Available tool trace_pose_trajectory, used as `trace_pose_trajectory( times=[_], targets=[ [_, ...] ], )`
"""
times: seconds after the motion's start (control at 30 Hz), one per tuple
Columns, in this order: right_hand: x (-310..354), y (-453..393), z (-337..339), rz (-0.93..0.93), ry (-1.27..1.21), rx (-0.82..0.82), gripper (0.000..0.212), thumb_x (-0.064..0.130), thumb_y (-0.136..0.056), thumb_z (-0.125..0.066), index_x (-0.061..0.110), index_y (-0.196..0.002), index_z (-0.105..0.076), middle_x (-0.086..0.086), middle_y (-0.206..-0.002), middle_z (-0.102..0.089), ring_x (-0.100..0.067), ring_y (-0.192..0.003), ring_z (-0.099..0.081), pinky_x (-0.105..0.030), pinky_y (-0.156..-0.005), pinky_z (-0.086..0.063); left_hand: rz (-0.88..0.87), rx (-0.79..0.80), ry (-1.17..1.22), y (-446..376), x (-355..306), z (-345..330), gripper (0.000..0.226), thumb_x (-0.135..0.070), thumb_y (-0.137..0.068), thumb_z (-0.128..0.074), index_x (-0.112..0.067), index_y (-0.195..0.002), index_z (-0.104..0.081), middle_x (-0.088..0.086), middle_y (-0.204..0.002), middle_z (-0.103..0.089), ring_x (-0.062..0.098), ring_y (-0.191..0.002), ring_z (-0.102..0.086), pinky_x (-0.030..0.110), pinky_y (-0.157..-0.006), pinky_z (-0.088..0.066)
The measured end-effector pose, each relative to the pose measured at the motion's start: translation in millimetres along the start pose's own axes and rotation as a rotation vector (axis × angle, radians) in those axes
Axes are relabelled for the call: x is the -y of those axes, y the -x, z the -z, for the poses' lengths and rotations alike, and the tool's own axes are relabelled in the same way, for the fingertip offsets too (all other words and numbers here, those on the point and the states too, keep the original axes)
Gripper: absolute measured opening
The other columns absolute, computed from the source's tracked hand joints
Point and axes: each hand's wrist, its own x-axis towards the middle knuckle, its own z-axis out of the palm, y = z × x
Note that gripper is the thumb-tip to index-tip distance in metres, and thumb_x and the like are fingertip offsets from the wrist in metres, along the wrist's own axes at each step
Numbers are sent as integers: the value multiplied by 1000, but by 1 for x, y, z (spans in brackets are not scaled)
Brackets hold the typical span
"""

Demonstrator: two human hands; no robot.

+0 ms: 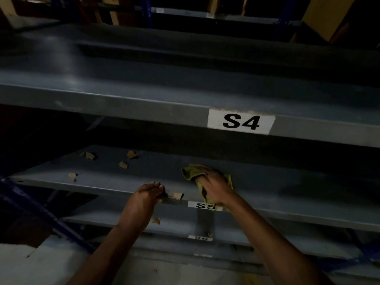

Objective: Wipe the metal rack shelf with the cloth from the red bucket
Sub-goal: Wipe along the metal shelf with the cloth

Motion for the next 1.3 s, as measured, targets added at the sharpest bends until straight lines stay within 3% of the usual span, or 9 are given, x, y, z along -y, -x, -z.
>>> trace_pose_trajectory(
  times=[0.13,0.37,0.47,0.6,0.7,0.77,0.9,1.13,1.3],
  targets=[
    [13,-16,-8,-21,85,-74,55,36,-89,-37,28,-144,-38,7,-152,-34,-16,-138,-33,-34,-115,-27,-9,-15,13,0,-1,1,38,5,-66,-80,-8,-101,-72,12,-105,-70,27,-100,-66,33,-93,-41],
    [31,-14,-13,63,206,59,52,30,-100,-37,26,-151,-25,7,-159,-20,-7,-146,-15,-17,-114,-1,-35,-11,27,1,-2,1,40,7,-62,-82,-6,-99,-72,11,-100,-71,25,-94,-68,31,-89,-44],
    [38,-1,-18,132,144,100,50,27,-98,-37,24,-148,-34,6,-156,-30,-7,-144,-24,-18,-116,-10,-8,22,64,1,3,2,42,9,-67,-77,-7,-106,-70,12,-108,-69,26,-103,-64,30,-95,-41],
    [36,12,-21,98,-30,166,48,34,-91,-36,24,-132,-57,2,-139,-56,-12,-126,-51,-31,-109,-39,8,37,29,2,4,3,48,12,-75,-68,-13,-116,-66,8,-121,-64,22,-114,-58,24,-100,-35],
    [34,4,-21,-19,-73,-6,46,43,-88,-33,18,-111,-63,-6,-120,-65,-24,-110,-60,-34,-96,-45,39,80,53,0,4,8,51,7,-85,-58,-17,-130,-55,4,-136,-52,16,-127,-46,22,-108,-28],
    [34,-7,-22,-18,43,-84,50,41,-90,-32,19,-126,-58,-6,-135,-57,-24,-123,-52,-32,-106,-38,27,112,67,-1,5,13,46,1,-88,-57,-18,-130,-54,2,-136,-52,13,-123,-48,17,-103,-29],
    [32,-24,-33,59,234,1,54,34,-97,-28,21,-149,-34,3,-158,-27,-12,-146,-21,-30,-119,-16,8,111,14,3,19,28,28,-20,-89,-61,-27,-116,-60,-2,-119,-58,8,-101,-55,20,-85,-44],
    [34,-38,-44,122,336,28,59,42,-100,-31,23,-154,-18,5,-161,-14,-9,-148,-9,-28,-119,-4,-8,32,-101,7,36,32,23,-20,-77,-75,-28,-98,-69,-2,-99,-66,17,-92,-58,30,-69,-51],
    [36,-38,-44,149,374,86,60,44,-101,-28,26,-154,-9,7,-162,-5,-7,-148,-2,-25,-118,2,7,43,-144,6,44,29,23,-26,-80,-72,-34,-101,-68,-6,-101,-63,13,-92,-53,25,-66,-46]
  ],
)
